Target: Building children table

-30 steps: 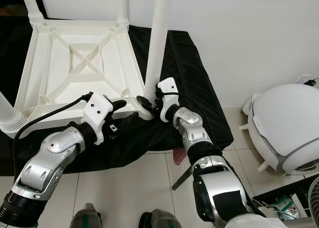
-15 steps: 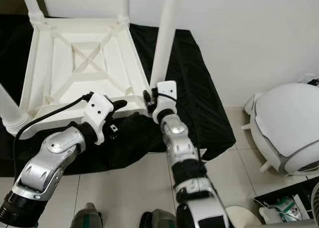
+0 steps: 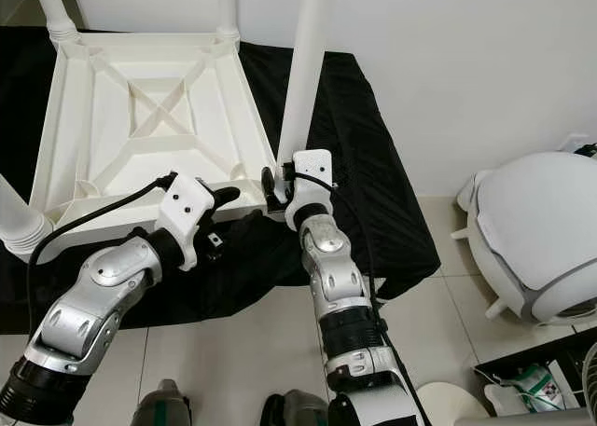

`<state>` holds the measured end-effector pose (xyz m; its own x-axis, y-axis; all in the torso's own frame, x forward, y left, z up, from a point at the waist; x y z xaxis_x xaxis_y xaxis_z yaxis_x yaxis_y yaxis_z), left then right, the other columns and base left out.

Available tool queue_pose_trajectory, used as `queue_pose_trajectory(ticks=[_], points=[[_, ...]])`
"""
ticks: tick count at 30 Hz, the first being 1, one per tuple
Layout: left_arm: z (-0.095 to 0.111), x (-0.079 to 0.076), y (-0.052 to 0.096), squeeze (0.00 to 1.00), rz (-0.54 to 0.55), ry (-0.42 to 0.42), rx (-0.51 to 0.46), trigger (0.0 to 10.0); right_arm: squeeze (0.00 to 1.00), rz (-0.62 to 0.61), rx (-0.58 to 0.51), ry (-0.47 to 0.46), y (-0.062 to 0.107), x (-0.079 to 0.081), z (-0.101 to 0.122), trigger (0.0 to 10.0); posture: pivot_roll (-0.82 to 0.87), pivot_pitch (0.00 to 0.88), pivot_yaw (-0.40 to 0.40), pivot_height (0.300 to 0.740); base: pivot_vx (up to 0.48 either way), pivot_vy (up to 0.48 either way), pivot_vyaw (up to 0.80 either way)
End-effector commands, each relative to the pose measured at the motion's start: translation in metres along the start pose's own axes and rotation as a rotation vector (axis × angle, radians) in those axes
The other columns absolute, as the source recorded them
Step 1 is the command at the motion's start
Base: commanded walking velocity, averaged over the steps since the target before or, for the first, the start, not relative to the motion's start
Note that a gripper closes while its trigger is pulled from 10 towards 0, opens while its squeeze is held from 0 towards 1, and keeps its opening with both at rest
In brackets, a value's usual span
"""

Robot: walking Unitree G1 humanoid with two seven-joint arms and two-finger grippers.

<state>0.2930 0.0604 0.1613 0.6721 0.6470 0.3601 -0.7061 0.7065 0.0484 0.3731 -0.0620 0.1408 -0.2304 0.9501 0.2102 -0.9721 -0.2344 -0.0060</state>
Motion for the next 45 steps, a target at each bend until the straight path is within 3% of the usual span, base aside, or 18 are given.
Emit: queue_pose_trajectory(ticks=[1, 3, 4, 7, 8, 14, 17, 24, 32, 33, 34, 35, 36, 38, 45], points=[[0.004, -0.007, -0.002, 0.00, -0.044, 0.004, -0.016, 10.0, 1.00, 0.025, 0.014, -0.031, 0.002, -0.002, 0.001, 10.0, 0.04, 0.020, -0.121, 0.740, 0.000, 0.000, 0.00], [0.004, -0.007, -0.002, 0.00, -0.044, 0.003, -0.016, 10.0, 1.00, 0.039, 0.016, -0.041, 0.002, -0.002, 0.002, 10.0, 0.04, 0.020, -0.121, 0.740, 0.000, 0.000, 0.00], [0.004, -0.007, -0.002, 0.00, -0.047, 0.002, -0.017, 10.0, 1.00, 0.170, 0.028, -0.038, 0.001, -0.002, 0.006, 10.0, 0.04, 0.020, -0.119, 0.740, 0.000, 0.000, 0.00], [0.004, -0.007, -0.002, 0.00, -0.049, 0.002, -0.017, 10.0, 1.00, 0.228, 0.036, -0.021, 0.002, -0.003, 0.007, 10.0, 0.04, 0.018, -0.118, 0.740, 0.000, 0.000, 0.00], [0.004, -0.007, -0.003, 0.00, -0.051, 0.002, -0.017, 10.0, 0.00, 0.282, 0.042, -0.017, 0.003, -0.004, 0.008, 10.0, 0.04, 0.018, -0.118, 0.740, 0.000, 0.000, 0.00], [0.005, -0.007, -0.003, 0.00, -0.060, -0.001, -0.019, 10.0, 0.00, 0.489, 0.066, 0.092, 0.003, -0.020, 0.011, 10.0, 0.04, 0.018, -0.110, 0.740, 0.000, 0.000, 0.00], [0.005, -0.007, -0.003, 0.00, -0.061, -0.002, -0.019, 10.0, 0.00, 0.538, 0.081, 0.098, 0.001, -0.023, 0.011, 10.0, 0.04, 0.018, -0.110, 0.740, 0.000, 0.000, 0.00], [0.005, -0.008, -0.002, 0.00, -0.069, -0.002, -0.019, 10.0, 0.00, 0.657, 0.143, 0.125, -0.008, -0.013, 0.001, 10.0, 0.05, 0.013, -0.103, 0.740, 0.000, 0.000, 0.00], [0.006, -0.008, -0.003, 0.00, -0.072, -0.005, -0.019, 10.0, 0.00, 0.690, 0.188, 0.142, -0.010, -0.005, -0.012, 10.0, 0.05, 0.010, -0.099, 0.740, 0.000, 0.000, 0.00], [0.006, -0.008, -0.003, 0.00, -0.074, -0.005, -0.020, 10.0, 0.00, 0.703, 0.201, 0.140, -0.009, -0.004, -0.017, 7.9, 0.05, 0.007, -0.096, 0.740, 0.000, 0.000, 0.00], [0.006, -0.008, -0.003, 0.00, -0.074, -0.005, -0.020, 10.0, 0.00, 0.703, 0.201, 0.140, -0.009, -0.004, -0.017, 7.9, 0.05, 0.007, -0.096, 0.740, 0.000, 0.000, 0.00], [0.006, -0.008, -0.003, 0.00, -0.076, -0.007, -0.021, 10.0, 0.00, 0.703, 0.215, 0.144, -0.008, -0.005, -0.022, 0.9, 0.05, 0.004, -0.095, 0.740, 0.000, 0.000, 0.00], [0.006, -0.008, -0.003, 0.00, -0.078, -0.008, -0.022, 10.0, 0.00, 0.705, 0.226, 0.144, -0.007, -0.005, -0.026, 0.3, 0.05, 0.002, -0.094, 0.740, 0.000, 0.000, 0.00], [0.007, -0.008, -0.004, 0.00, -0.078, -0.009, -0.023, 10.0, 0.00, 0.696, 0.232, 0.137, -0.007, -0.007, -0.028, 0.0, 0.05, 0.000, -0.093, 0.740, 0.000, 0.000, 0.00], [0.007, -0.007, -0.005, 0.00, -0.082, -0.012, -0.027, 10.0, 0.00, 0.658, 0.237, 0.115, -0.006, -0.018, -0.034, 0.0, 0.04, 0.000, -0.090, 0.740, 0.000, 0.000, 0.00]])
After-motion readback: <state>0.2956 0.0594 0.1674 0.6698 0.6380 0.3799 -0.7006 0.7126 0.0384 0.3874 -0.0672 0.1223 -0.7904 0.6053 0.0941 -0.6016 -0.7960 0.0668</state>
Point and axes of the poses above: a point about 5 cm out from each wrist's last joint towards the gripper, its own y axis pointing back from the gripper into the wrist, its own z axis along the axis of the wrist's last joint, x = y × z, the point moved 5 cm from there along -y, pointing out of the wrist towards the gripper, and after that the axes turned 9 degrees about -y, right-handed, at the moved point
